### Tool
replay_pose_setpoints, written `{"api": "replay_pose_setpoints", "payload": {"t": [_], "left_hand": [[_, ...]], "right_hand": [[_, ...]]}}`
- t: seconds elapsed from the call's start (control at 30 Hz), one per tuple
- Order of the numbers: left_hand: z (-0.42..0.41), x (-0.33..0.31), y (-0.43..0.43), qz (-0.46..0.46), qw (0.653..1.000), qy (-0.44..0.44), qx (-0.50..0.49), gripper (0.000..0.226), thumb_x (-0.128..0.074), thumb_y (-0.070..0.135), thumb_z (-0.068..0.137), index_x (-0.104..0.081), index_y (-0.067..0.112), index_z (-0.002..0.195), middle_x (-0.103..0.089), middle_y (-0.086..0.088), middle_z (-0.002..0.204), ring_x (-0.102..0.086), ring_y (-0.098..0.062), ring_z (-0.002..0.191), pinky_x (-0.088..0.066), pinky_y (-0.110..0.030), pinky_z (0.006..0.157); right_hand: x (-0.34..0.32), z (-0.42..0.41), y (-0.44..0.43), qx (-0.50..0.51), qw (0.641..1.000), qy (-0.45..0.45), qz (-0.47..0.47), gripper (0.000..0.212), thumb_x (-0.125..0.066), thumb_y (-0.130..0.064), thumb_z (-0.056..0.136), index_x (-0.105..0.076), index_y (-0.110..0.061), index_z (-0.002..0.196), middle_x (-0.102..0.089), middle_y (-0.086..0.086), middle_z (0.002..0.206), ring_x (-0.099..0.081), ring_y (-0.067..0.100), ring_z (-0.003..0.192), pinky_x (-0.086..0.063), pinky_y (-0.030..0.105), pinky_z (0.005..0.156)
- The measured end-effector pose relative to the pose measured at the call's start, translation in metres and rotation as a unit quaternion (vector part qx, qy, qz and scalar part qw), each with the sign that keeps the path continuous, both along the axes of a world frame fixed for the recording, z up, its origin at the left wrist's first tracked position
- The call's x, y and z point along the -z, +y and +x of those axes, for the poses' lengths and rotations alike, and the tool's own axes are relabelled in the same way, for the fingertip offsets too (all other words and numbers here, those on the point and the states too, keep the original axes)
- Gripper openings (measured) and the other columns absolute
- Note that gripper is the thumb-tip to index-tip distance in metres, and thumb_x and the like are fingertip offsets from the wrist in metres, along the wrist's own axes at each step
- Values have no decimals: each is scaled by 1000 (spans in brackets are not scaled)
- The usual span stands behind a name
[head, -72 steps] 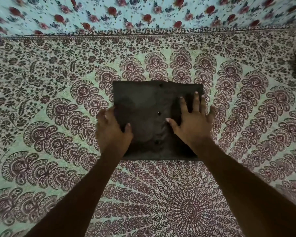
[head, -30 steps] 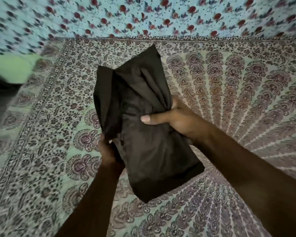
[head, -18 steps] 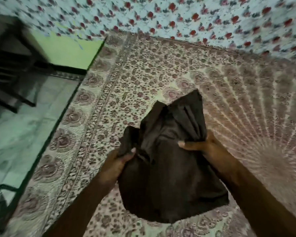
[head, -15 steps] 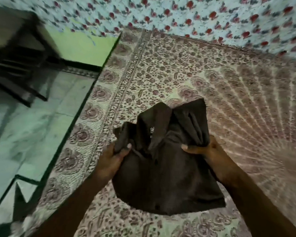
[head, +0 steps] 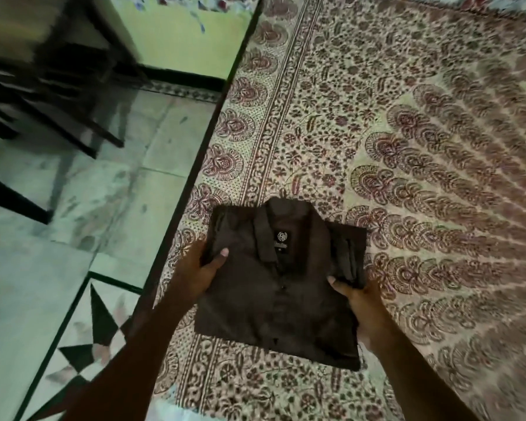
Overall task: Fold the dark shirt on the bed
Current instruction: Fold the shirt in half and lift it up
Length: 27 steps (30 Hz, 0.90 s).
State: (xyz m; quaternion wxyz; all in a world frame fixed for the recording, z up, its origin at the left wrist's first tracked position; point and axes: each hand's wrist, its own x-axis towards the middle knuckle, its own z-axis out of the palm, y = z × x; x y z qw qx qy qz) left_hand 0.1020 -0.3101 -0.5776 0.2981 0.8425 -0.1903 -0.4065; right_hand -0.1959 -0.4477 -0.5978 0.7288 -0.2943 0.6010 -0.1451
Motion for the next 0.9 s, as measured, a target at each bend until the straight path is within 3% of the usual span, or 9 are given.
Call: {"api": "replay_pose_setpoints", "payload": {"t": [0.1, 0.17, 0.27, 0.43, 0.5, 0.6, 0.73, 0.8, 0.9], "left_hand": [[-9, -1, 32, 7, 1000, 19, -21, 79, -75, 71, 67, -66, 26, 131, -72, 3, 126, -68, -26, 114, -53, -47, 104], [-17, -4, 46, 48, 998, -3, 32, 71, -81, 58, 77, -62, 23, 136, -69, 6, 121, -66, -23, 107, -54, -41, 98], [-22, -3, 62, 61, 996, -36, 59, 42, -73, 31, 95, -64, 13, 132, -72, -6, 118, -67, -27, 104, -56, -43, 94], [-20, 0, 88, 54, 996, -65, 41, 26, -65, 31, 100, -73, 13, 116, -74, -5, 100, -70, -29, 95, -58, -47, 86], [-22, 2, 95, 44, 994, -87, 56, 26, -65, 32, 100, -73, 13, 114, -72, -2, 96, -69, -27, 91, -57, -42, 81], [-21, 8, 101, 25, 987, -138, 81, 25, -66, 34, 100, -73, 10, 105, -70, -6, 92, -63, -25, 83, -52, -39, 76], [-14, 6, 103, 14, 978, -164, 127, 24, -67, 28, 99, -68, 7, 88, -66, -11, 88, -62, -32, 82, -48, -39, 75], [-12, 0, 102, 32, 974, -158, 157, 23, -64, 29, 100, -68, 9, 88, -67, -13, 92, -65, -36, 88, -50, -42, 79], [-13, -8, 96, 100, 954, -199, 202, 31, -67, 28, 95, -67, 8, 119, -60, -18, 127, -59, -41, 115, -52, -49, 95]], "right_hand": [[2, -19, 17, -41, 996, 76, -37, 50, -96, -28, 63, -78, -20, 109, -80, 1, 106, -77, 27, 97, -60, 45, 89], [-1, -30, 30, -127, 980, 135, -78, 54, -98, -23, 64, -73, -20, 112, -78, -7, 101, -74, 19, 95, -60, 36, 85], [3, -42, 54, -192, 969, 119, -98, 42, -90, -11, 75, -69, -26, 108, -74, -20, 97, -71, 15, 100, -55, 24, 79], [15, -48, 96, -188, 975, 98, -66, 40, -85, -10, 83, -73, -20, 119, -78, -3, 115, -70, 23, 112, -56, 45, 98], [16, -47, 111, -201, 966, 136, -91, 45, -84, -14, 85, -70, -14, 128, -75, 0, 118, -69, 22, 110, -57, 39, 94], [10, -46, 121, -177, 963, 167, -113, 47, -83, -19, 85, -68, -18, 130, -74, -4, 113, -68, 15, 101, -51, 16, 77], [7, -42, 128, -168, 953, 218, -127, 46, -83, -20, 86, -70, -12, 129, -76, 5, 114, -71, 25, 104, -55, 31, 84], [7, -39, 130, -175, 943, 255, -122, 47, -84, -25, 85, -71, -12, 128, -76, 10, 114, -71, 30, 105, -56, 40, 90], [-2, -35, 131, -173, 909, 351, -145, 49, -84, -41, 83, -67, -16, 122, -75, 12, 110, -70, 33, 102, -52, 33, 83]]}}
